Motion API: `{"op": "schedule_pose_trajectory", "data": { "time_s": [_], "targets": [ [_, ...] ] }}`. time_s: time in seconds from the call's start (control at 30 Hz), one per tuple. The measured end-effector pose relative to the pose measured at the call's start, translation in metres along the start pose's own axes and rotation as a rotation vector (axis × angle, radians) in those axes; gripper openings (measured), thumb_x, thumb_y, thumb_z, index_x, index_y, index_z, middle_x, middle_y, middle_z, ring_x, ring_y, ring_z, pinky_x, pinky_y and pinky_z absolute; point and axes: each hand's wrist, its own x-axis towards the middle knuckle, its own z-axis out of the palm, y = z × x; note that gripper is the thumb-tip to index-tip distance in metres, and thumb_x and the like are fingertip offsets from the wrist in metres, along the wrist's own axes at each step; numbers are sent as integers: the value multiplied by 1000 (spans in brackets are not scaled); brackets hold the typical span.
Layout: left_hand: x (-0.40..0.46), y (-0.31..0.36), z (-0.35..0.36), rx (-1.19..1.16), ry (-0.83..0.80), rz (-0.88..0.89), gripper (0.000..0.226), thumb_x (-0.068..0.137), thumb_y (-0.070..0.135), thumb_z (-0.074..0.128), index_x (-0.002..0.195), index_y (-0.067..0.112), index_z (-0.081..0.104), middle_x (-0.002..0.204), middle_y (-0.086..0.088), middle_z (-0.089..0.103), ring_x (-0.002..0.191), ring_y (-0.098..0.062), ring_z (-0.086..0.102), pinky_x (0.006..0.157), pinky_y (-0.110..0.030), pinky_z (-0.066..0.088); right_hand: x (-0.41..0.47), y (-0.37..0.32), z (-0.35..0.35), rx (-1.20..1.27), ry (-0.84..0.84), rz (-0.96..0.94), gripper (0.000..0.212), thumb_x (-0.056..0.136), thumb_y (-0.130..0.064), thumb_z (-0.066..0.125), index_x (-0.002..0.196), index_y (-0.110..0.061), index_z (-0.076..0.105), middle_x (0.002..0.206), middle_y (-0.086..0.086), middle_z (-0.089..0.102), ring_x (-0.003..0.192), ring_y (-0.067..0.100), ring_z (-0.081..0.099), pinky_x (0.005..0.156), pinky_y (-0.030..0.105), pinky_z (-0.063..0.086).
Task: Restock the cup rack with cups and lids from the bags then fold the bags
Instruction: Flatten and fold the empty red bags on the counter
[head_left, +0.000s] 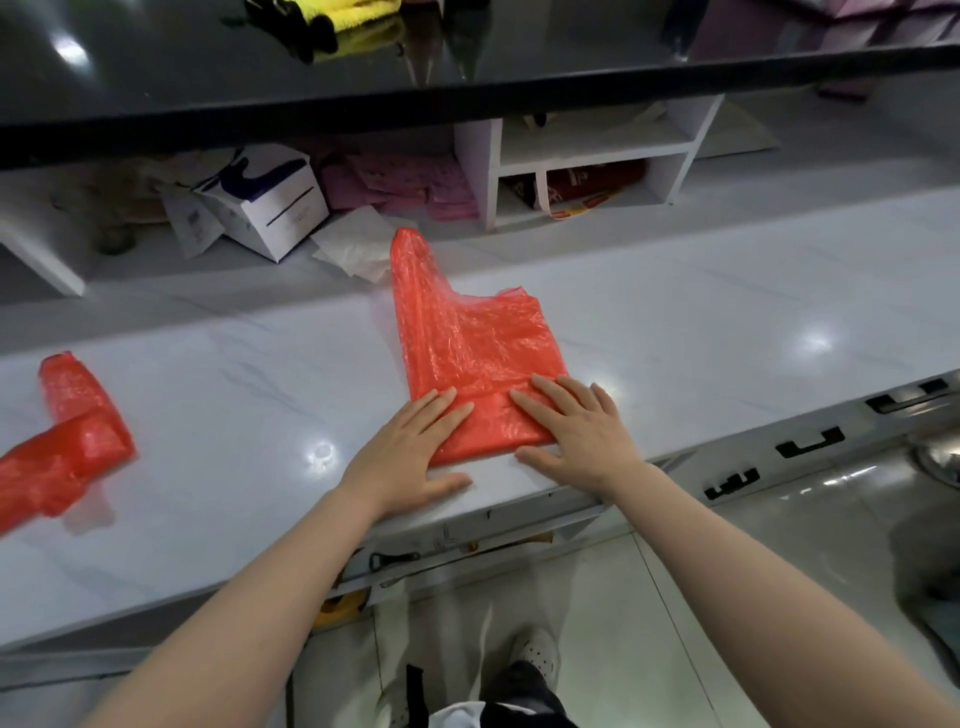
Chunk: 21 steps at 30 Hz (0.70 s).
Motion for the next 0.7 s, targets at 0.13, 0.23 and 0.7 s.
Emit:
{"op": "schedule_pose_trajectory", "data": {
  "time_s": [0.13, 0.23, 0.7],
  "targets": [
    [-1, -2, -4, -228, 139, -80, 74, 84, 42, 64, 148, 33, 28, 155, 11, 26, 144, -7, 18, 112, -23, 12, -8, 7, -5, 70, 38, 2, 82, 72, -83, 27, 146, -49, 20, 154, -16, 22, 135, 20, 16, 114, 41, 15],
    [-2, -3, -6, -308, 172, -112, 68, 79, 17, 65, 141, 28, 42, 148, 10, 39, 137, -9, 32, 109, -21, 23, -14, 14, -8, 134, 23, -14, 87, 71, -80, 40, 148, -42, 23, 153, -18, 25, 133, 18, 18, 113, 38, 20],
    [5, 0, -12, -719, 461, -443, 24, 88, 24, 66, 111, 29, 66, 86, 16, 70, 81, 12, 62, 72, -7, 46, -11, 7, -7, 730, 405, 376, 12, 81, -38, 70, 84, -33, 59, 74, -16, 62, 71, 4, 58, 56, 14, 35]
  ]
}}
